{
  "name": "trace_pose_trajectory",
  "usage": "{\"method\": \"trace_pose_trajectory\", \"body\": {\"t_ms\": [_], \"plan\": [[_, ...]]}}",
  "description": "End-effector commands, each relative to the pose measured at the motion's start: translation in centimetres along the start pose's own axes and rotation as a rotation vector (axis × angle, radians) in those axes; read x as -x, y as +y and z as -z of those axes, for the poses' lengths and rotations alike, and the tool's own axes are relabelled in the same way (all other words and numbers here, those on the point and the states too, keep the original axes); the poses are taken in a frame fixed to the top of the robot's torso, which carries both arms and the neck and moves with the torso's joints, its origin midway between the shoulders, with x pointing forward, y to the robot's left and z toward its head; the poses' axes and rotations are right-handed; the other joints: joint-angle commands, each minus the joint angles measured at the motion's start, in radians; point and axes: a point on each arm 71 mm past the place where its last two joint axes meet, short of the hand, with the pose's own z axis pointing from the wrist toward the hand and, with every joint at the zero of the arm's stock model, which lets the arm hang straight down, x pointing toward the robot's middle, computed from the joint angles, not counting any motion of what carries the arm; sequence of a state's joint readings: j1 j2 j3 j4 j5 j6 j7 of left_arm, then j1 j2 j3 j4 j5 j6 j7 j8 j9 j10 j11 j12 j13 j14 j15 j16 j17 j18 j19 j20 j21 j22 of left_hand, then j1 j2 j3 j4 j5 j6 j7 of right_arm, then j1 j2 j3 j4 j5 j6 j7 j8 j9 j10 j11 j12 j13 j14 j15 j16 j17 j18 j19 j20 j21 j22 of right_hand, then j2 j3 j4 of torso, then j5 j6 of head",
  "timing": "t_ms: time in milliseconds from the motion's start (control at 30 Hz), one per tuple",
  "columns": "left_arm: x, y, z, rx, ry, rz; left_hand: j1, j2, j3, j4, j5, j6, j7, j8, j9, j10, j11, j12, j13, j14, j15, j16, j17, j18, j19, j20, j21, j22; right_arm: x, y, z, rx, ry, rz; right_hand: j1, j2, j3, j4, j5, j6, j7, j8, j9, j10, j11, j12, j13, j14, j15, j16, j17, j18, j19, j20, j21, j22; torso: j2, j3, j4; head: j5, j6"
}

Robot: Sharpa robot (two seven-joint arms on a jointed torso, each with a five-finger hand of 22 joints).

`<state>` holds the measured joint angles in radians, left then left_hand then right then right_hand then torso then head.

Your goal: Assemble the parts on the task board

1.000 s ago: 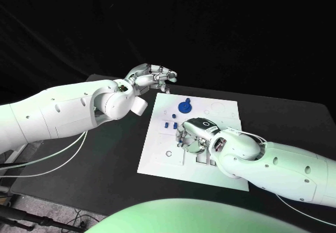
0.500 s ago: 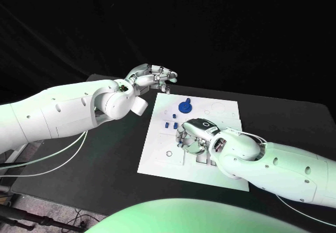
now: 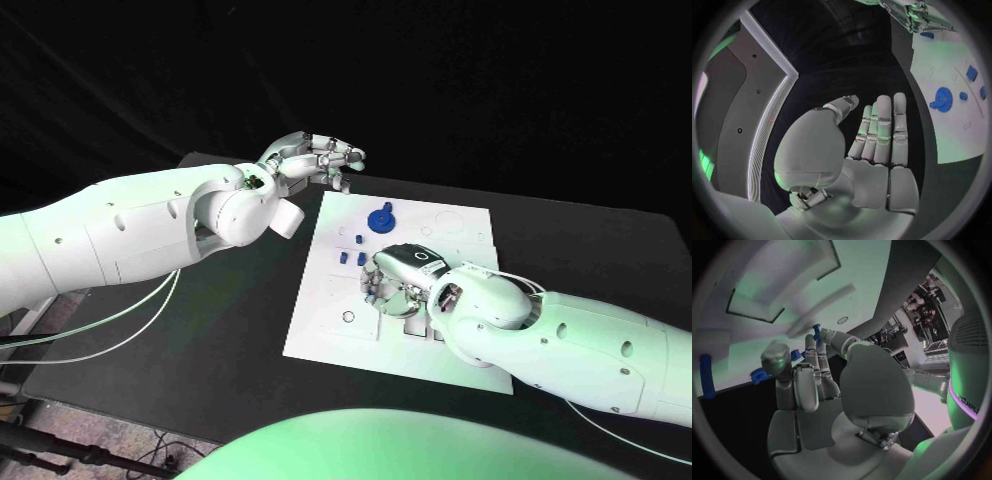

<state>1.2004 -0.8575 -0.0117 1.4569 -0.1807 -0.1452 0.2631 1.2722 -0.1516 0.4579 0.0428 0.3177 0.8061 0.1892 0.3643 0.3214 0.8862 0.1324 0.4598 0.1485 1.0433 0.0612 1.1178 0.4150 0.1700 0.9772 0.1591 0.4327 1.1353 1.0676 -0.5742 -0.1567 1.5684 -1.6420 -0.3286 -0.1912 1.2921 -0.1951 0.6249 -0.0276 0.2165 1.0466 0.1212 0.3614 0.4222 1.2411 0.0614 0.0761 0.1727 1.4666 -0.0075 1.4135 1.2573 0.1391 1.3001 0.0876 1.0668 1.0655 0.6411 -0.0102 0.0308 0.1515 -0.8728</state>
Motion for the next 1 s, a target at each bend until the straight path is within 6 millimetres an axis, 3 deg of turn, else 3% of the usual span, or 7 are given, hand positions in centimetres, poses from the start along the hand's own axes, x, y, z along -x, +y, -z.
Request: {"method": "trace_pose_trajectory", "body": {"t_ms": [33,533,800,1000], "plan": [[-0.26,-0.12,-0.05,-0.004,0.019,0.001,0.004,-0.001,-0.005,-0.001,0.005,-0.009,-0.001,0.004,0.001,-0.004,0.001,0.005,-0.001,-0.005,-0.001,-0.004,0.001,0.010,-0.003,0.005,-0.004,-0.001,-0.51,0.08,0.01,0.007,0.038,0.024,0.001,0.007,0.004,0.000,0.000,-0.002,-0.002,0.006,0.002,0.007,-0.001,0.003,0.002,0.048,-0.009,0.002,-0.002,-0.012,-0.008,-0.003,-0.001,-0.001,0.001,0.0003,0.0000,0.000,0.000],[-0.27,-0.10,-0.05,-0.001,0.022,0.000,0.004,-0.001,-0.005,-0.001,0.005,-0.009,-0.001,0.004,0.001,-0.004,0.001,0.005,-0.001,-0.005,-0.001,-0.004,0.001,0.010,-0.003,0.005,-0.004,-0.001,-0.77,0.30,0.04,0.016,0.068,0.033,-0.014,-0.010,0.000,0.003,-0.008,-0.019,0.001,-0.005,0.007,-0.006,0.004,-0.007,0.006,0.046,-0.005,0.002,-0.008,-0.009,-0.019,0.000,-0.016,-0.011,-0.001,0.0006,-0.0008,-0.001,0.000],[-0.25,-0.09,-0.02,0.002,0.023,0.000,0.005,-0.001,-0.006,0.000,0.006,-0.009,-0.001,0.005,0.001,-0.007,0.001,0.005,-0.002,-0.006,-0.001,-0.004,0.001,0.010,-0.004,0.006,-0.004,-0.002,-0.66,0.06,0.16,0.011,0.054,0.032,-0.031,-0.040,0.015,0.003,-0.013,-0.081,0.033,-0.055,0.000,-0.128,0.039,-0.014,-0.017,0.034,0.023,-0.010,-0.036,-0.001,-0.047,0.024,-0.062,-0.043,-0.001,0.0005,-0.0003,-0.002,0.000],[-0.22,-0.08,0.00,0.003,0.023,0.000,0.005,-0.001,-0.006,0.000,0.006,-0.009,-0.001,0.005,0.001,-0.007,0.001,0.005,-0.002,-0.006,-0.001,-0.004,0.001,0.010,-0.004,0.006,-0.004,-0.002,-0.44,0.05,0.31,0.014,0.026,0.025,-0.026,-0.054,-0.005,-0.006,-0.018,-0.121,0.049,-0.090,-0.014,-0.201,0.054,-0.007,-0.037,0.023,0.037,-0.021,-0.065,0.010,-0.077,0.040,-0.109,-0.078,0.000,0.0008,0.0001,-0.003,0.000]]}}
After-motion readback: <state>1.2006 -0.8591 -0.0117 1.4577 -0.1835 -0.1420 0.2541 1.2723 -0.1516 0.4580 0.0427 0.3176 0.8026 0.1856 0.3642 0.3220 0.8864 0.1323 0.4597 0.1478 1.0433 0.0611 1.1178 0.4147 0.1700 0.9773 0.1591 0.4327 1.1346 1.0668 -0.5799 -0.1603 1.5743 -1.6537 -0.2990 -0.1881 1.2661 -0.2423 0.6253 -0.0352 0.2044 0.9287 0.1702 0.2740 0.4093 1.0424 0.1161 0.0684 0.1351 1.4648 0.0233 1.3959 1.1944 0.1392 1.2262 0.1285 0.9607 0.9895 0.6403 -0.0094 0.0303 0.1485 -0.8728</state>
